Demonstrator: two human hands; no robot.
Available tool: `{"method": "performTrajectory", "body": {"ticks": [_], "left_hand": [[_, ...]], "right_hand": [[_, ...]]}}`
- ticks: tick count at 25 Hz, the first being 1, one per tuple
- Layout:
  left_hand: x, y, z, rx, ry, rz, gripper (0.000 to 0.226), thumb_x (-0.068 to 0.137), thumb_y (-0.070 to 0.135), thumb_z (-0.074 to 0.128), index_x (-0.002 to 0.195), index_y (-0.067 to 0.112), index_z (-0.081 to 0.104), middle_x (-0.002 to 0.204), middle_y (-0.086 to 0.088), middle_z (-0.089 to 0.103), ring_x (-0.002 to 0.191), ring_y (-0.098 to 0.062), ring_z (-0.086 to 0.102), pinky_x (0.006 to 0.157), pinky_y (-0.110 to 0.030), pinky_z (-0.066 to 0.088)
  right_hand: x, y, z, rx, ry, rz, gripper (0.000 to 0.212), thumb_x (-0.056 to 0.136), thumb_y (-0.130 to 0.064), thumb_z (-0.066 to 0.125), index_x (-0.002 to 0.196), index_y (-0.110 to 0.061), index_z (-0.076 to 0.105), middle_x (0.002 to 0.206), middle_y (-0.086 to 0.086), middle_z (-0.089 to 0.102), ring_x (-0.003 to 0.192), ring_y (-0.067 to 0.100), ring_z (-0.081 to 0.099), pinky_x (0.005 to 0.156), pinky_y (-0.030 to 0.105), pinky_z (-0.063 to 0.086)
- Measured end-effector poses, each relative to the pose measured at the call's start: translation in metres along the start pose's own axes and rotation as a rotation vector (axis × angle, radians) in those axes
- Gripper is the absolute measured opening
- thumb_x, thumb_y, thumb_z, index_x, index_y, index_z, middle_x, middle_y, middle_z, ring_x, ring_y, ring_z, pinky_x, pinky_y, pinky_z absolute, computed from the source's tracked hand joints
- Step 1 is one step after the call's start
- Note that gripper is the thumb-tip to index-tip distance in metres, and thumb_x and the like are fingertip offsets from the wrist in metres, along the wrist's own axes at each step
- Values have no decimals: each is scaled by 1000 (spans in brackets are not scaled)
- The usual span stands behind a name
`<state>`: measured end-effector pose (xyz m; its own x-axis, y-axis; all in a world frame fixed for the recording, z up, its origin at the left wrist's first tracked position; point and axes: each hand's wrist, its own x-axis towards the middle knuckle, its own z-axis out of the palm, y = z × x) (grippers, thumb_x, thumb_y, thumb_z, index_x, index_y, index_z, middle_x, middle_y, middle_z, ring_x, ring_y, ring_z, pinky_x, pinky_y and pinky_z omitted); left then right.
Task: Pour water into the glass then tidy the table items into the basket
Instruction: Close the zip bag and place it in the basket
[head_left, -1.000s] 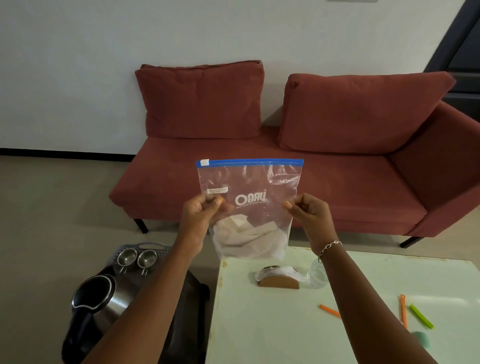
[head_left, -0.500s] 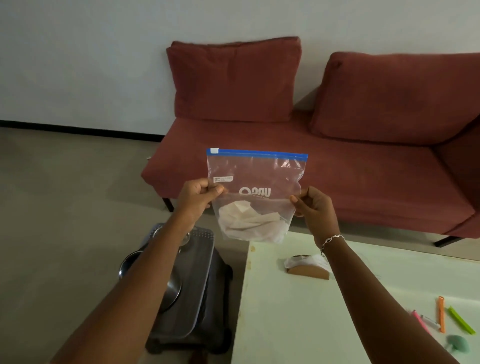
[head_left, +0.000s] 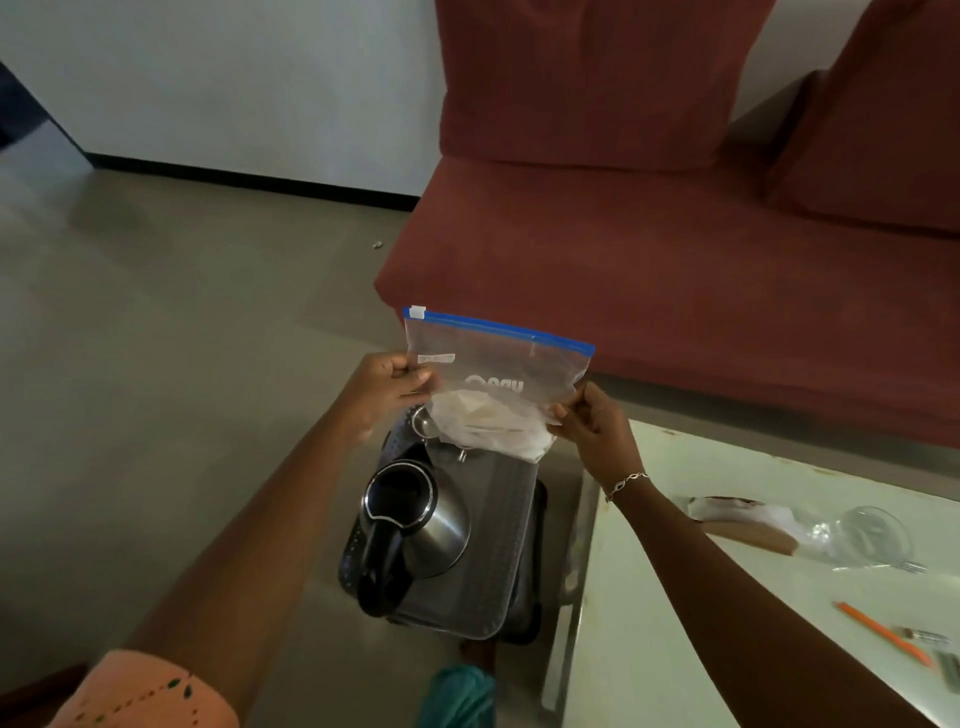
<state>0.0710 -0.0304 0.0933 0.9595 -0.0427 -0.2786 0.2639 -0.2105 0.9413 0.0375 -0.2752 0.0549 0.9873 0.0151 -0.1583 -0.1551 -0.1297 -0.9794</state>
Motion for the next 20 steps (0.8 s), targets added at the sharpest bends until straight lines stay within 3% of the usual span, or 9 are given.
{"method": "performTrajectory", "body": {"ticks": [3,6,7,9,12,14,17,20], "left_hand": [[19,-26,-26,-9,-4,-43,23,91,-3,47,111,-11,55,86,-10,63,72,-4,66,73,-15,55],[39,-53,-44,-14,-9,-83,23,90,-3,48,110,-12,55,89,-9,64,83,-12,63,74,-15,56],[45,-62,-49,-15,-13,-98,23,90,-3,48,110,-12,55,90,-9,64,83,-13,63,75,-14,55],[54,-81,-56,-15,-20,-130,23,90,-4,47,110,-12,55,89,-9,63,79,-9,65,74,-14,55],[60,-106,-63,4,-11,-176,22,90,-5,47,109,-13,55,86,-8,63,68,2,67,73,-15,55],[63,-122,-68,5,-9,-214,22,90,-5,46,109,-15,53,90,-13,63,69,-1,67,77,-19,54],[65,-139,-73,23,-23,-252,24,91,-5,46,111,-16,52,103,-20,59,80,-13,62,77,-18,54],[66,-153,-76,14,-27,-279,23,91,-5,45,111,-14,53,104,-19,59,82,-14,61,72,-13,54]], "right_hand": [[12,19,32,-89,-8,19,8,88,-1,55,87,5,50,89,31,62,88,42,62,81,44,54],[26,37,56,-213,-15,15,18,87,-6,58,74,-12,47,71,17,61,62,15,52,60,11,42],[30,43,62,-247,-25,13,25,87,-6,59,70,-17,43,65,8,55,59,9,45,53,8,37],[38,55,73,-301,-46,19,32,86,-6,58,66,-21,38,64,-1,46,58,7,39,51,8,34],[40,72,86,-342,-100,31,27,88,-10,56,69,-22,41,66,-7,48,60,6,47,57,6,39],[42,84,95,-376,-157,60,22,90,-13,55,73,-21,44,68,-8,52,64,8,53,64,15,43],[46,99,105,-419,-189,76,34,89,-12,55,67,-31,39,62,-15,46,57,-3,45,56,6,38],[51,109,113,-482,-220,102,38,89,-13,56,64,-31,35,56,-13,40,51,-1,37,52,7,36]]}}
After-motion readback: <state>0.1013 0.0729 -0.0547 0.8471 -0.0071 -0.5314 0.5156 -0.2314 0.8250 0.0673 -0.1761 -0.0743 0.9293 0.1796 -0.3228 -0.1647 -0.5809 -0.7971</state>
